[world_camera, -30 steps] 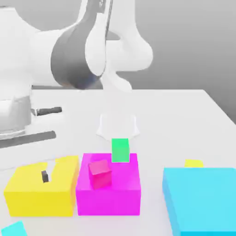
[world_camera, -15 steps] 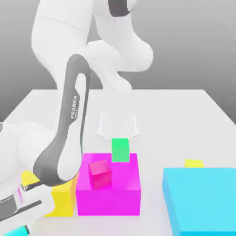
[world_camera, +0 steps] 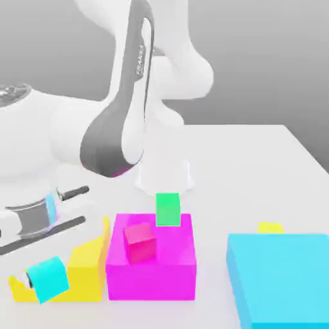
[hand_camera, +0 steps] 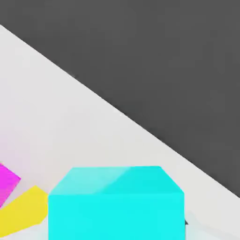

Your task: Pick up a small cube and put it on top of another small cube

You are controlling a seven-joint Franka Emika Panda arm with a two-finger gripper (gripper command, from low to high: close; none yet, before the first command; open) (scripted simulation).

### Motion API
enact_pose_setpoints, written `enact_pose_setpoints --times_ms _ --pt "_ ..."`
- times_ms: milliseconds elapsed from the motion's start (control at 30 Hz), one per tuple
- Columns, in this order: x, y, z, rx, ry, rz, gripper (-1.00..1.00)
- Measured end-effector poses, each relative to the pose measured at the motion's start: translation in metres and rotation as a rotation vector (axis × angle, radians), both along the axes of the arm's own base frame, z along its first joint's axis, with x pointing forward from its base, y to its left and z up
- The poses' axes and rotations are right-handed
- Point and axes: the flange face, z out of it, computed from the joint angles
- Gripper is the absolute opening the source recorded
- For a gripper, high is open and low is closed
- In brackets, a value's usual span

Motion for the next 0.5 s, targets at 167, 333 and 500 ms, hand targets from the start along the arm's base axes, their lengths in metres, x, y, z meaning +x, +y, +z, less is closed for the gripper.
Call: enact_pose_setpoints --times_ms 167,333,500 --pt "-0.026 0.05 0.034 0.001 0.001 0.046 -1.0" --pt "-0.06 0.086 0.059 -0.006 -0.001 0.077 -1.0" --pt "-0.085 0.112 0.051 -0.015 -0.007 0.107 -1.0"
